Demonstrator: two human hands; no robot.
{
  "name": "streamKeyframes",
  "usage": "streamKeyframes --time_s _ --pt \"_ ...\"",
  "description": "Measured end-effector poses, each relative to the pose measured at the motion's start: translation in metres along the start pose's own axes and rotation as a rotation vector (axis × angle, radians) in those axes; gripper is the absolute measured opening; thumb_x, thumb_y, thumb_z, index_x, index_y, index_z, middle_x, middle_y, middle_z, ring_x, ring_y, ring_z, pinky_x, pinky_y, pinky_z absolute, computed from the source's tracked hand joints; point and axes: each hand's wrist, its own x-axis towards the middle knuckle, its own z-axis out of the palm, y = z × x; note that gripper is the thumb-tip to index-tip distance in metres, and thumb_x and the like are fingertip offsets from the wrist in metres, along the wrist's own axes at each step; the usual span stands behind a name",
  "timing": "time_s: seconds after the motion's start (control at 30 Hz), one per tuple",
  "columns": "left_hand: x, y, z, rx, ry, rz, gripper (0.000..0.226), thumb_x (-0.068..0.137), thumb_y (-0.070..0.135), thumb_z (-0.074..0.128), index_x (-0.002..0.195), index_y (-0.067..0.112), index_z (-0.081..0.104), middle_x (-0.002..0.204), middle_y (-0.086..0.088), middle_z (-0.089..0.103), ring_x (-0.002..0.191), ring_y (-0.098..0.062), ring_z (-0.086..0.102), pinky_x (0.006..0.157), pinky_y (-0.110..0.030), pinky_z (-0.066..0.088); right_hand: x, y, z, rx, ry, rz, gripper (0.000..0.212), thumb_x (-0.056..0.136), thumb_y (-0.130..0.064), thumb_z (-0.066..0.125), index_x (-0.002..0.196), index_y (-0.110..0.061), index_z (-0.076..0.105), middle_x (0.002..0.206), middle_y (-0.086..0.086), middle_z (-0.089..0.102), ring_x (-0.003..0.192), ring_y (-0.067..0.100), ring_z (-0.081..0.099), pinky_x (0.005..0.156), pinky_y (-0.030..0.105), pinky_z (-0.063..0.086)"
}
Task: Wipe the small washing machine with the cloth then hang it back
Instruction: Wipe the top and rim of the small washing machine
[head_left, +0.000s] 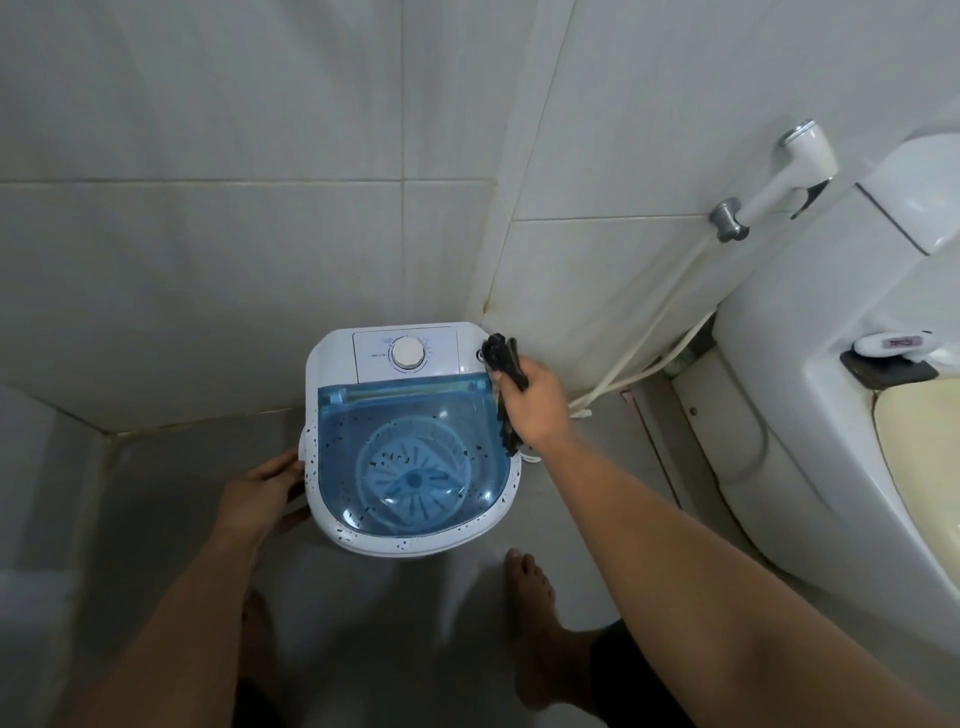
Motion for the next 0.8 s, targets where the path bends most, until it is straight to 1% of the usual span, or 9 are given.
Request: streamKeyframes --time_s 0.13,0.2,0.27,0.37,0.47,0.53,0.63,0.73,0.8 --pt "-0.003 0.001 0.001 0.008 -0.017 0.017 0.032 0.098 0.014 0.062 0.129 0.015 0.068 0.115 -0.011 0.073 0.099 -0.023 0.068 0.087 -0.040 0.055 -0.064 0.022 0.009 0.012 0.120 -0.021 0.027 0.091 -0.042 0.057 0.100 -0.021 0.073 0.093 0.001 0.062 0.087 0.022 0.064 0.081 0.041 0.055" --pt "-0.004 0.003 -0.001 0.024 -0.039 0.024 0.032 0.098 0.014 0.061 0.130 0.015 0.067 0.117 -0.012 0.072 0.096 -0.020 0.068 0.084 -0.039 0.055 -0.098 0.031 0.008 0.067 0.112 -0.019 0.022 0.092 -0.034 0.062 0.108 -0.024 0.073 0.097 0.003 0.061 0.090 0.019 0.064 0.084 0.036 0.054" --pt "-0.005 0.006 -0.003 0.047 -0.052 0.024 0.033 0.098 0.013 0.062 0.130 0.015 0.067 0.119 -0.012 0.072 0.093 -0.017 0.068 0.084 -0.040 0.056 -0.112 0.034 -0.003 0.102 0.048 0.004 0.013 0.093 -0.024 0.068 0.104 -0.026 0.074 0.094 0.007 0.063 0.086 0.019 0.065 0.080 0.032 0.052" --pt "-0.004 0.006 -0.004 0.063 -0.051 0.031 0.033 0.098 0.014 0.062 0.130 0.015 0.066 0.121 -0.012 0.071 0.098 -0.021 0.067 0.088 -0.042 0.055 -0.087 0.022 -0.026 0.125 0.025 0.020 0.010 0.093 -0.023 0.067 0.088 -0.029 0.071 0.082 0.007 0.067 0.074 0.018 0.064 0.072 0.032 0.052" --pt "-0.003 0.005 -0.003 0.120 -0.069 0.063 0.034 0.100 0.018 0.059 0.133 0.016 0.064 0.119 -0.010 0.071 0.098 -0.018 0.067 0.085 -0.040 0.056 -0.041 0.007 -0.034 0.105 0.065 0.062 0.017 0.097 -0.019 0.064 0.081 -0.022 0.068 0.069 0.000 0.063 0.061 0.013 0.058 0.062 0.025 0.049" --pt "-0.002 0.004 -0.006 0.140 -0.067 0.070 0.035 0.100 0.020 0.059 0.134 0.017 0.065 0.118 -0.009 0.072 0.094 -0.015 0.068 0.086 -0.041 0.057 -0.028 0.003 -0.022 0.082 0.042 0.046 0.012 0.097 -0.019 0.062 0.088 -0.016 0.070 0.072 0.002 0.065 0.066 0.019 0.061 0.068 0.034 0.053" --pt "-0.001 0.003 -0.006 0.156 -0.080 0.087 0.034 0.100 0.019 0.059 0.133 0.018 0.065 0.113 -0.008 0.072 0.092 -0.011 0.068 0.083 -0.040 0.058 -0.042 0.016 0.003 0.031 0.099 -0.004 0.013 0.094 -0.019 0.063 0.101 -0.013 0.072 0.095 0.010 0.066 0.087 0.027 0.065 0.085 0.043 0.055" --pt "-0.001 0.001 -0.005 0.144 -0.064 0.099 0.033 0.100 0.016 0.058 0.133 0.017 0.064 0.114 -0.010 0.072 0.088 -0.009 0.068 0.076 -0.036 0.058 -0.083 0.031 0.019 0.093 0.232 -0.012 0.020 0.095 -0.018 0.063 0.112 -0.012 0.071 0.106 0.004 0.059 0.099 0.025 0.063 0.094 0.043 0.053" --pt "0.000 -0.001 -0.005 0.141 -0.052 0.100 0.034 0.100 0.016 0.058 0.133 0.016 0.064 0.113 -0.010 0.072 0.087 -0.009 0.068 0.072 -0.033 0.058 -0.113 0.039 0.028 0.150 0.285 0.015 0.027 0.096 -0.025 0.060 0.117 -0.012 0.069 0.109 0.001 0.056 0.101 0.024 0.062 0.094 0.044 0.055"
